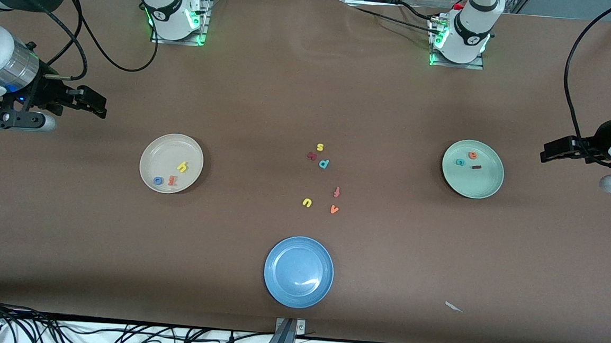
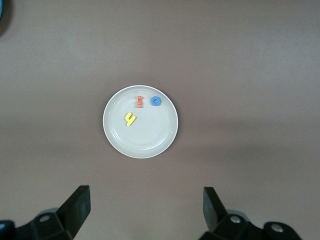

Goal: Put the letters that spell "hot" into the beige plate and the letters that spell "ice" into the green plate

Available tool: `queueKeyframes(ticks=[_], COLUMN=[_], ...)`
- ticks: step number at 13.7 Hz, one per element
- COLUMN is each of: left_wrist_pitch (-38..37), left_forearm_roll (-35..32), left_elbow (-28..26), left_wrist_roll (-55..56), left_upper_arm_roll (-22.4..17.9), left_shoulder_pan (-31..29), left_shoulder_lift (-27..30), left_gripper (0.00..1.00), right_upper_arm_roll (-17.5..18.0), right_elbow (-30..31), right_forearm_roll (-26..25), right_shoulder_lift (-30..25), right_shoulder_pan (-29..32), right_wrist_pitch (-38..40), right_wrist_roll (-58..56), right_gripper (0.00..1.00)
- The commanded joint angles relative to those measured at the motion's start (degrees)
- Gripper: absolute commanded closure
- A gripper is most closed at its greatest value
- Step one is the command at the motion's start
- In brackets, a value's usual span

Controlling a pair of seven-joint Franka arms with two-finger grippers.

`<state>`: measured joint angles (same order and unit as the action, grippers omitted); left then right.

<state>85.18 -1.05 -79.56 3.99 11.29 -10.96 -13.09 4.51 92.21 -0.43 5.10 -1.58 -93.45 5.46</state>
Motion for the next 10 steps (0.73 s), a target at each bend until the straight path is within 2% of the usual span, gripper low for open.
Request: queueKeyframes(ticks=[1, 10], left_wrist_pitch=[-0.5, -0.4], left_forearm_roll=[1.1, 1.1], left_elbow=[0.0, 0.0], left_wrist_roll=[-1.1, -1.1], left_upper_arm_roll=[-0.2, -0.2], left_shoulder_pan=[0.1, 0.2], left_shoulder_lift=[0.3, 0.1], left_gripper=[0.00, 0.00], right_upper_arm_roll=[-0.7, -0.6], right_elbow=[-0.3, -0.9], right_forearm_roll=[1.2, 2.5], right_shoulder_lift=[0.1, 1.0], right_shoulder_pan=[-0.6, -0.9], right_wrist_pitch=[0.5, 0.0], right_wrist_roll=[0.0, 0.0], right_gripper=[0.00, 0.00])
